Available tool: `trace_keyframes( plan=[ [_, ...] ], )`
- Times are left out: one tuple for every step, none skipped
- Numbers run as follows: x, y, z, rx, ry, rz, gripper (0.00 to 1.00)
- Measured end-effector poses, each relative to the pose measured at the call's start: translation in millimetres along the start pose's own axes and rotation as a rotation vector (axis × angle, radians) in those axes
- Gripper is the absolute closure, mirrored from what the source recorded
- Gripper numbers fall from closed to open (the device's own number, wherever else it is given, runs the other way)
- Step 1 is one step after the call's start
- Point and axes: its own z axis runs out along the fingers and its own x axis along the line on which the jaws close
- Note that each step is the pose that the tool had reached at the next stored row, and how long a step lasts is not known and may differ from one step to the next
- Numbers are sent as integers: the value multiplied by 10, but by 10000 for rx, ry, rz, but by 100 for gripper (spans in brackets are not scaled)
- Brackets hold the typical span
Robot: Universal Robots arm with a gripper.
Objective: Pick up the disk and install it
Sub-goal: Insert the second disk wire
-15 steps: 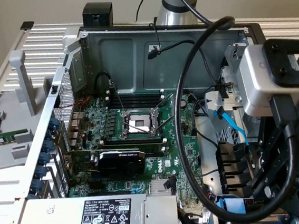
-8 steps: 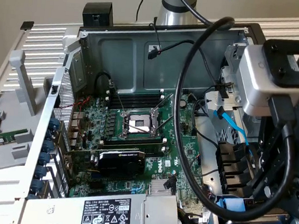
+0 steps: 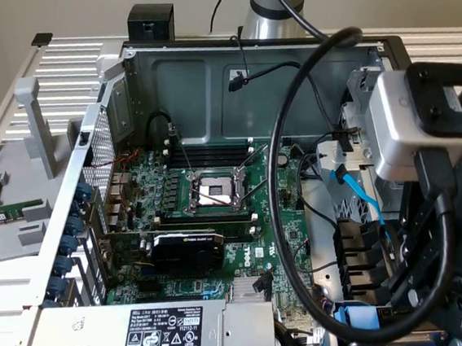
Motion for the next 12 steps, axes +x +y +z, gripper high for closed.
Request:
trace_keyframes(
  plan=[
    [3,-1,-1,0,1,-1,84],
    [9,0,0,0,-1,0,84],
    [13,-1,-1,0,0,1,84],
    [14,-1,0,0,-1,2,84],
    [14,-1,0,0,1,3,84],
    [14,-1,2,0,1,4,84],
    [14,-2,5,0,0,6,84],
    [16,-1,7,1,-1,10,84],
    [18,-2,11,2,-2,15,84],
    [17,-2,14,2,-1,18,84],
    [18,-2,15,2,0,20,84],
    [18,-2,18,2,0,27,84]
  ],
)
